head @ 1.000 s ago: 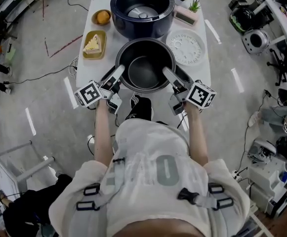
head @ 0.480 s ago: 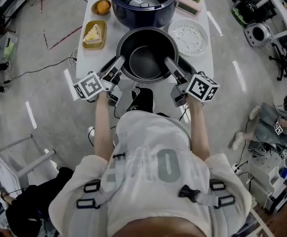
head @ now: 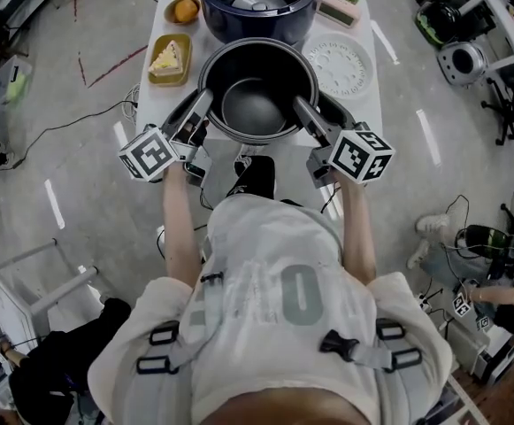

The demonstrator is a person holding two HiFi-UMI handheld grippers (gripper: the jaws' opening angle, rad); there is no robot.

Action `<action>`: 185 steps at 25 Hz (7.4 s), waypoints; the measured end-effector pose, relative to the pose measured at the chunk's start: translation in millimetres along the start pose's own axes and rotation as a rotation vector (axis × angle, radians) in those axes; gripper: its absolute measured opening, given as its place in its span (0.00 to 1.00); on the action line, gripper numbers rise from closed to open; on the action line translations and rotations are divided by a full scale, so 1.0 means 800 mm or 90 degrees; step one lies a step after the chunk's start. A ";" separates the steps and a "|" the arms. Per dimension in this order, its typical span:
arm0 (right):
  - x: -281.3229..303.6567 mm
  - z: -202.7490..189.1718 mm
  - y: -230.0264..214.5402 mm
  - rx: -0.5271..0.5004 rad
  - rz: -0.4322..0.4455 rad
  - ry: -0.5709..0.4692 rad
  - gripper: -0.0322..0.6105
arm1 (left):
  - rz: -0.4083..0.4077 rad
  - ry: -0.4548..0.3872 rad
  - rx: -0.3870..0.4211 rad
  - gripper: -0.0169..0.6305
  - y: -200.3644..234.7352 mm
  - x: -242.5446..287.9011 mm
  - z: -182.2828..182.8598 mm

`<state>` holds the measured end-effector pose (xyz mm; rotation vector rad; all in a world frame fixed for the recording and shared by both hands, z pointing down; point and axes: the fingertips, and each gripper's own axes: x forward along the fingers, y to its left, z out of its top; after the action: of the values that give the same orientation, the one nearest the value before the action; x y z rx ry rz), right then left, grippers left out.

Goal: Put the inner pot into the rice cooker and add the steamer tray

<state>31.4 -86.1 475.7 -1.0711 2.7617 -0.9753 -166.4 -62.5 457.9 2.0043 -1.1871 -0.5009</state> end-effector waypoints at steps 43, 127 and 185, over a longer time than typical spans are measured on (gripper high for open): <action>0.092 0.347 0.066 -0.195 -0.055 -0.185 0.26 | -0.050 -0.065 0.373 0.19 -0.145 0.154 0.296; 0.194 0.276 -0.079 -0.345 -0.306 -0.028 0.30 | 0.177 0.068 0.541 0.24 0.021 0.263 0.240; -0.040 0.026 -0.345 -0.038 -0.470 0.081 0.42 | 0.123 0.351 0.269 0.36 0.062 0.351 -0.201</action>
<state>226.5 -235.1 607.7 -2.1855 2.5032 -1.0240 48.3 -257.2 611.0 2.1381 -1.1704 0.4160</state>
